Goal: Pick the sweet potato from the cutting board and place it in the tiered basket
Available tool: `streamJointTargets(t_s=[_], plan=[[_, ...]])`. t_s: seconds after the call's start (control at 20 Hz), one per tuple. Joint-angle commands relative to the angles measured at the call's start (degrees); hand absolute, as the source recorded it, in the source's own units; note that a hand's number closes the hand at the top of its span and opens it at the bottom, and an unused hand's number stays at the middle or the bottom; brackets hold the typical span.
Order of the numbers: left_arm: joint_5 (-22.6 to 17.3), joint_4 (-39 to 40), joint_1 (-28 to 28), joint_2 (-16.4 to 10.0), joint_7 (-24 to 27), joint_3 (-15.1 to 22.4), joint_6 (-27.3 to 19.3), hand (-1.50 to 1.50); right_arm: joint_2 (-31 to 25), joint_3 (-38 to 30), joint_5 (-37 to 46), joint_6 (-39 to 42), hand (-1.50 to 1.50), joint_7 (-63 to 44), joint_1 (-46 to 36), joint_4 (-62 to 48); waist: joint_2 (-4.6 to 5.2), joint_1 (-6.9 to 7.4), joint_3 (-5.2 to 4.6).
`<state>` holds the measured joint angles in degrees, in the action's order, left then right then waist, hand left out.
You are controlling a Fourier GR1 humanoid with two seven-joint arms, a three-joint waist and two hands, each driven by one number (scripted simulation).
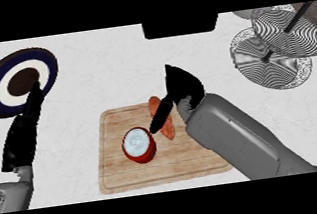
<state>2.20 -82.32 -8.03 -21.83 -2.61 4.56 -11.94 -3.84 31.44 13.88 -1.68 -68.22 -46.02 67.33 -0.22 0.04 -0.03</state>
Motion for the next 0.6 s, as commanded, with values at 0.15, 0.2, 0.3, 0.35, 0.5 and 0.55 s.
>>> streamJointTargets(t_s=[0.15, 0.2, 0.3, 0.35, 0.5, 0.55], plan=[[0.09, 0.55, -1.8, 0.59, -1.19, -0.76, 1.27, 0.0, 1.48, -0.7, 2.98, 3.09, -1.5, -8.78, -1.38, -2.72, 0.15, -0.02, 0.01], [-0.24, 0.02, 1.22, 0.15, 1.23, -1.39, 1.69, 0.0, 3.69, 1.89, 5.03, 0.77, -1.5, -11.78, 1.16, 0.99, -0.03, -0.1, 0.0], [-0.89, 4.17, -0.46, -0.28, 3.46, -2.96, 2.88, 0.0, 3.48, -0.16, 3.41, 3.66, -1.5, -8.9, 0.57, -2.08, 0.23, -0.16, -0.03], [1.2, -1.28, 0.98, 1.18, -0.8, -0.5, 0.67, 0.0, 2.87, -0.74, 4.22, 2.72, -1.5, -7.79, 1.69, -2.5, 0.11, 0.11, 0.03], [2.23, -0.36, -1.64, 2.01, -2.54, 0.1, 0.1, 0.0, 3.76, 3.77, 2.96, -1.53, -1.5, -12.49, 1.58, -1.65, 0.07, 0.4, 0.02], [2.14, -0.37, -0.24, 2.83, -0.38, -0.24, -0.51, 0.0, 3.66, -1.44, 3.46, 2.46, -1.5, -9.48, 0.43, -4.3, 0.14, 0.16, 0.01]])
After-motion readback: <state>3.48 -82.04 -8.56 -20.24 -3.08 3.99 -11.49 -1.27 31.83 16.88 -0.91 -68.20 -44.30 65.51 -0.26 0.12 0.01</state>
